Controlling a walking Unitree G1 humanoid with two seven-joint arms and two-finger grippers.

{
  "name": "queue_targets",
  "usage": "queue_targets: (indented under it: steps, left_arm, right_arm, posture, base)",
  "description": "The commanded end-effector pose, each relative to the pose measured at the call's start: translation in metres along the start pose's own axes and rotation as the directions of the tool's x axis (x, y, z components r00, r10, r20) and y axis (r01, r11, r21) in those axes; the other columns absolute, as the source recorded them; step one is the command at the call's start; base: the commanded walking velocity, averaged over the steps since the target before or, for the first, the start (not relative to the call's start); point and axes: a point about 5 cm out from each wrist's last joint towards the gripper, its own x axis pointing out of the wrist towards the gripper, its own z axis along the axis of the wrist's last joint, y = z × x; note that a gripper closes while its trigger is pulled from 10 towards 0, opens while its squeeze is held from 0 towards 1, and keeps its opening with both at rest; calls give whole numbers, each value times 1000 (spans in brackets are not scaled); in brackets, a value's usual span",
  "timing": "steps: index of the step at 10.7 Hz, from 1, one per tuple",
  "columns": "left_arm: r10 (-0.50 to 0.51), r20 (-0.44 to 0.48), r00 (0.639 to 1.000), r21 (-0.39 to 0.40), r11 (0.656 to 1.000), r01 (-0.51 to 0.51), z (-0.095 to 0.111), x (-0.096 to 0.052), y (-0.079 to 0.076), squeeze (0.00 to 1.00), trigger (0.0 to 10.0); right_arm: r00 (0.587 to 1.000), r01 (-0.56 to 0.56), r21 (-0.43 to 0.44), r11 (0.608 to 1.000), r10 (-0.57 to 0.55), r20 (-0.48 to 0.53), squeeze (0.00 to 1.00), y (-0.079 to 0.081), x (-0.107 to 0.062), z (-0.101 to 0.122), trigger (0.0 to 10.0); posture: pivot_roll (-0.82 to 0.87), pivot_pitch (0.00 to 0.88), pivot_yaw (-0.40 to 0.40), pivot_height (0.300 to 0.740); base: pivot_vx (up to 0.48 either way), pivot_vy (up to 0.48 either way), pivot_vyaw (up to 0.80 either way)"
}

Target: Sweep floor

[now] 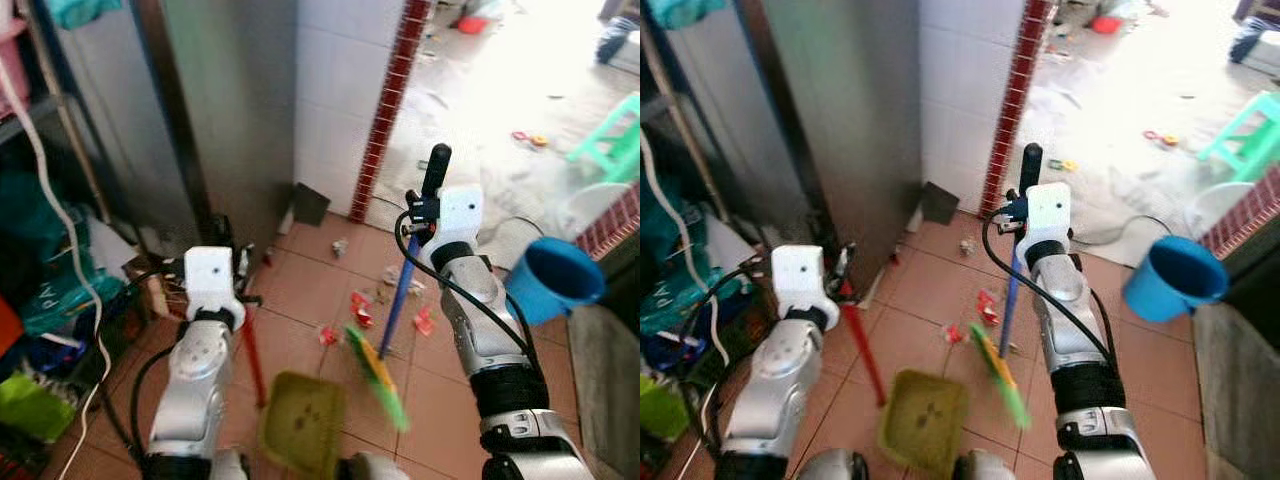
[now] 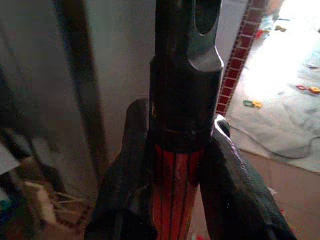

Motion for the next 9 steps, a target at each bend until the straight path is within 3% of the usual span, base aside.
queue_targets:
  steps: [1,4,5,7,9]
  left_arm:
    - [-8,25,1000,-27,1000,9,7,5,-9,0,10000]
    - [-86,14,996,-21,996,86,2,6,-22,0,10000]
    - [-91,9,996,-35,995,91,4,9,-24,0,10000]
    - [-143,13,990,14,990,143,8,14,-21,0,10000]
    - [-153,21,988,17,988,153,12,19,-18,0,10000]
  right_arm:
    - [997,14,-5,1000,-13,79,0,-2,3,19,10000]
    - [993,93,9,996,-93,72,0,-11,-13,8,10000]
    - [987,141,19,990,-142,78,0,-20,-11,10,10000]
    - [982,166,14,986,-167,92,0,-23,-6,11,10000]
    - [985,142,-17,990,-140,101,0,-21,-11,14,10000]
  posture:
    - [-106,0,-74,740]
    - [-134,0,38,740]
    - [-135,0,55,740]
    - [-130,0,99,740]
    - [-146,0,52,740]
  base:
    - [0,0,0]
    - [0,0,0]
    - [0,0,0]
    - [0,0,0]
    - [0,0,0]
